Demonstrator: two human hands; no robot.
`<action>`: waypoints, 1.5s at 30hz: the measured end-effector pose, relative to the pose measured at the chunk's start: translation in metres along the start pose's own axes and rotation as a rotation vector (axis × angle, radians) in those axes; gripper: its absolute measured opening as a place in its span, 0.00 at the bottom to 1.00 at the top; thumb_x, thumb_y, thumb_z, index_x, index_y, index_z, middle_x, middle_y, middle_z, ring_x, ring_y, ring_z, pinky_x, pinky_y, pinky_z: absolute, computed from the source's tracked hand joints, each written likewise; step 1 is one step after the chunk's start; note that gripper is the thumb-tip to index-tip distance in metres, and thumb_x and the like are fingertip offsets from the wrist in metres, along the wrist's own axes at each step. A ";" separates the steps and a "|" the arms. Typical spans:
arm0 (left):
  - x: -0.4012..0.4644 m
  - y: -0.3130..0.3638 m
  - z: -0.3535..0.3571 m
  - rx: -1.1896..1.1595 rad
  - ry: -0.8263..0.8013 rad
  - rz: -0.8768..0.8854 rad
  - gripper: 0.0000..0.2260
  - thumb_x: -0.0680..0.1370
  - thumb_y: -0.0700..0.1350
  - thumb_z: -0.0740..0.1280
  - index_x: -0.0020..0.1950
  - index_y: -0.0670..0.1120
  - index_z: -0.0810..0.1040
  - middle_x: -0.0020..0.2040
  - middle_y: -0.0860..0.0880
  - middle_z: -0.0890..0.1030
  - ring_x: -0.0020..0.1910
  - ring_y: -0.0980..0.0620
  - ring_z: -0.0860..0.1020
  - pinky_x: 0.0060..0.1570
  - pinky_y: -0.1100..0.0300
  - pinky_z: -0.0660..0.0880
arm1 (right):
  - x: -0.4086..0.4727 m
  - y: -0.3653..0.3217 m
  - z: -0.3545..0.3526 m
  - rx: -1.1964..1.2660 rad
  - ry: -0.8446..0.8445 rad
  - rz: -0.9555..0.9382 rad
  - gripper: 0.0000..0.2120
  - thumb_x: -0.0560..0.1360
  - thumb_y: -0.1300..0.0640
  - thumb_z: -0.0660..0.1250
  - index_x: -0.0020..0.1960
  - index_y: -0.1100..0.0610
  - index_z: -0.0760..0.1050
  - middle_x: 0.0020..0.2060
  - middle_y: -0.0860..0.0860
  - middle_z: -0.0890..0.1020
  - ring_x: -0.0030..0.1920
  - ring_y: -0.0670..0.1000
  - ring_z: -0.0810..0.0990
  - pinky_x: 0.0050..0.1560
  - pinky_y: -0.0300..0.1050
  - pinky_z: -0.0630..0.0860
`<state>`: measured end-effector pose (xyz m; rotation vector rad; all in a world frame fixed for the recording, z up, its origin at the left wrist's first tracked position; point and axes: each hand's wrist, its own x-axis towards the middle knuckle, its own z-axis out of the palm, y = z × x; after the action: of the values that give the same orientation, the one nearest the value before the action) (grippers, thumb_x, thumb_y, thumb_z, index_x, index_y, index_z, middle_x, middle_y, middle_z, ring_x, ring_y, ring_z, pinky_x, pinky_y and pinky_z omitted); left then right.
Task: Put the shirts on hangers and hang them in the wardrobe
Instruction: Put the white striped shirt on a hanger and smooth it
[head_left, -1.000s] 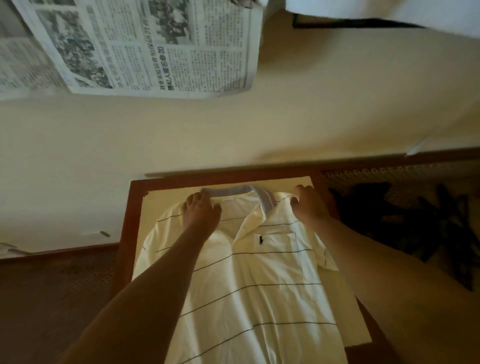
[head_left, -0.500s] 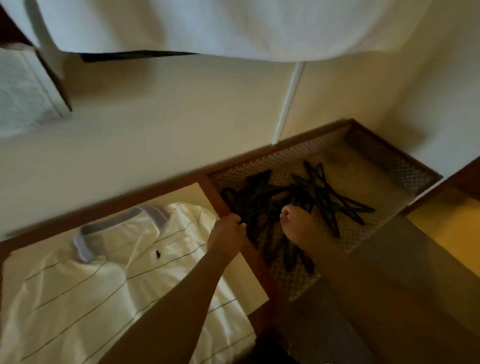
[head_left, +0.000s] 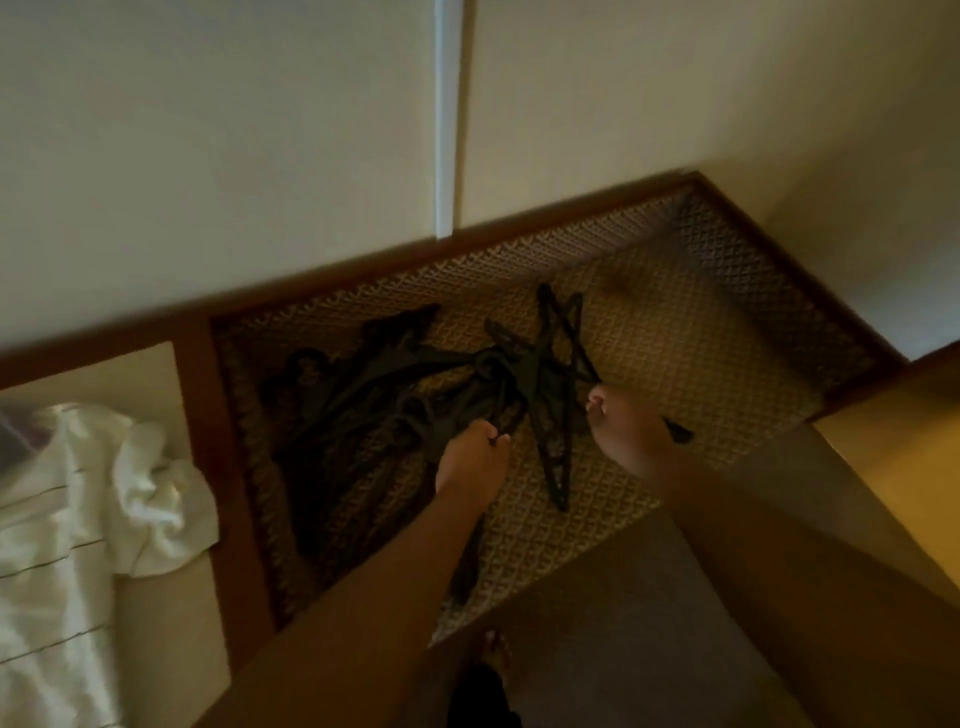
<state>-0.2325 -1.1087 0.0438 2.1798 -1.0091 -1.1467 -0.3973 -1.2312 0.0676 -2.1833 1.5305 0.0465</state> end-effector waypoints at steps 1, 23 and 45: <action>0.011 0.007 0.013 -0.014 0.002 -0.022 0.15 0.81 0.51 0.59 0.62 0.44 0.73 0.56 0.43 0.79 0.58 0.43 0.76 0.54 0.55 0.73 | 0.014 0.011 -0.001 -0.017 -0.025 -0.011 0.14 0.82 0.55 0.54 0.58 0.61 0.75 0.50 0.57 0.80 0.50 0.57 0.78 0.47 0.46 0.72; 0.122 0.020 0.117 0.155 0.113 -0.231 0.18 0.81 0.48 0.60 0.68 0.41 0.70 0.63 0.40 0.76 0.61 0.42 0.75 0.55 0.54 0.73 | 0.222 0.023 0.044 -0.680 -0.080 -0.612 0.19 0.77 0.62 0.63 0.68 0.57 0.70 0.69 0.56 0.67 0.72 0.60 0.59 0.70 0.57 0.59; -0.058 -0.051 -0.178 0.466 0.377 0.065 0.11 0.81 0.49 0.58 0.59 0.46 0.74 0.52 0.45 0.80 0.51 0.45 0.77 0.47 0.53 0.75 | 0.015 -0.167 -0.041 -0.334 -0.098 -0.619 0.16 0.83 0.55 0.55 0.69 0.56 0.68 0.61 0.56 0.70 0.61 0.57 0.70 0.54 0.47 0.70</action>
<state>-0.0854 -1.0193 0.1326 2.5630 -1.2486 -0.4650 -0.2519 -1.2160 0.1595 -2.7807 0.7810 0.2160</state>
